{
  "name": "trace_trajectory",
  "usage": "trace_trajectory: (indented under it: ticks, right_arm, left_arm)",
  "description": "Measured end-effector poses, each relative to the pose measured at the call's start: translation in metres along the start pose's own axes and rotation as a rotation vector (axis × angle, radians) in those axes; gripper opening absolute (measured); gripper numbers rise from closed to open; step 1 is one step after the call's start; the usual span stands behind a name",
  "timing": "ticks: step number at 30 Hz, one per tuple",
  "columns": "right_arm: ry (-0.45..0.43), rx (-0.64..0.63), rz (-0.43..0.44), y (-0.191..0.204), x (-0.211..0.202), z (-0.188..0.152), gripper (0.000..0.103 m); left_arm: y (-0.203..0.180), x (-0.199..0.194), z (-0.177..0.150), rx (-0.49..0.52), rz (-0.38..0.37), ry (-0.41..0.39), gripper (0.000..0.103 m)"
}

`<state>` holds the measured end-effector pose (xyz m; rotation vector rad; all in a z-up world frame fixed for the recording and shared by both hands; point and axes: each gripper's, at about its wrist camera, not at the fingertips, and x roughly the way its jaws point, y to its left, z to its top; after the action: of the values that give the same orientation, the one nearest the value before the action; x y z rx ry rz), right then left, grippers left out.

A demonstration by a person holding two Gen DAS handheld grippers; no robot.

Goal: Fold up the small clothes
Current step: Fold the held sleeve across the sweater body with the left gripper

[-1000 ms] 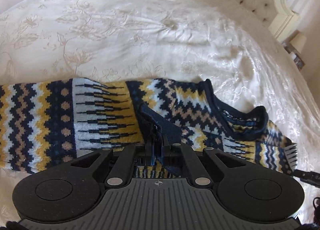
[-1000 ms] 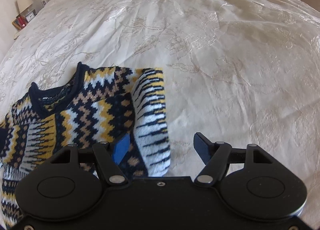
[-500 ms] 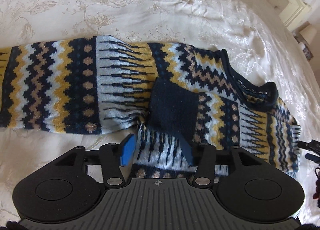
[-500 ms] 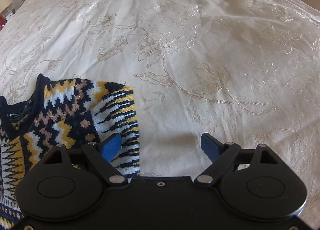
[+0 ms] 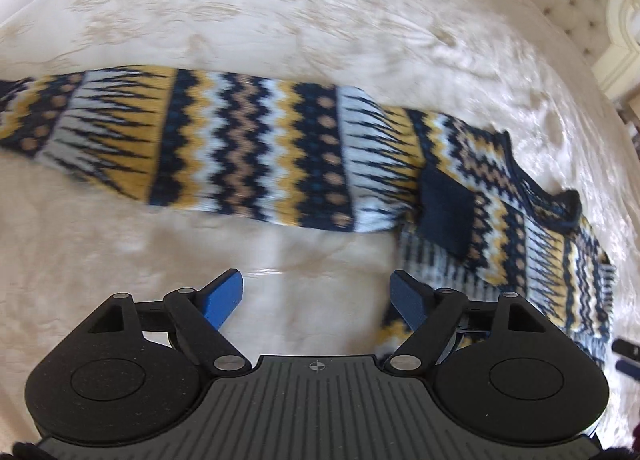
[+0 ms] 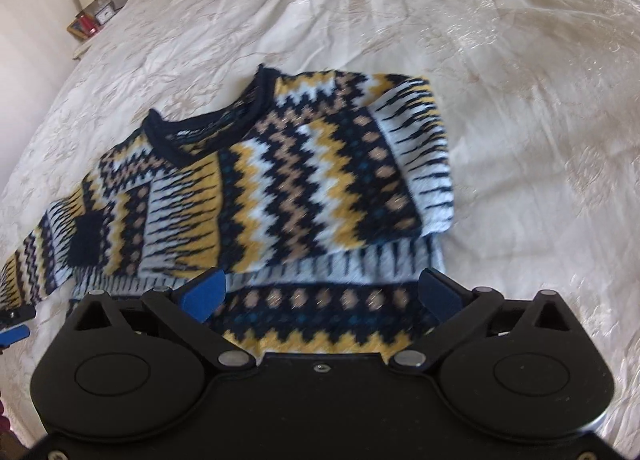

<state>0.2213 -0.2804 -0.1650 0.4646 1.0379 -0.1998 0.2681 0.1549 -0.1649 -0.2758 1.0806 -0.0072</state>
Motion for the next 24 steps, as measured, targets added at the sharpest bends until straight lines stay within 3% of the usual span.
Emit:
trace_trajectory:
  ticks: [7, 17, 24]
  right_arm:
    - [0.021, -0.056, 0.035, 0.042, -0.008, -0.023, 0.102]
    - [0.008, -0.079, 0.033, 0.084, -0.012, -0.027, 0.102]
    - [0.020, -0.090, 0.041, 0.117, -0.003, -0.031, 0.102]
  left_arm:
    - [0.072, -0.020, 0.020, -0.123, 0.068, -0.072, 0.080]
    - [0.159, -0.035, 0.058, -0.277, 0.125, -0.176, 0.080]
    - [0.200, -0.016, 0.081, -0.333, 0.114, -0.149, 0.081]
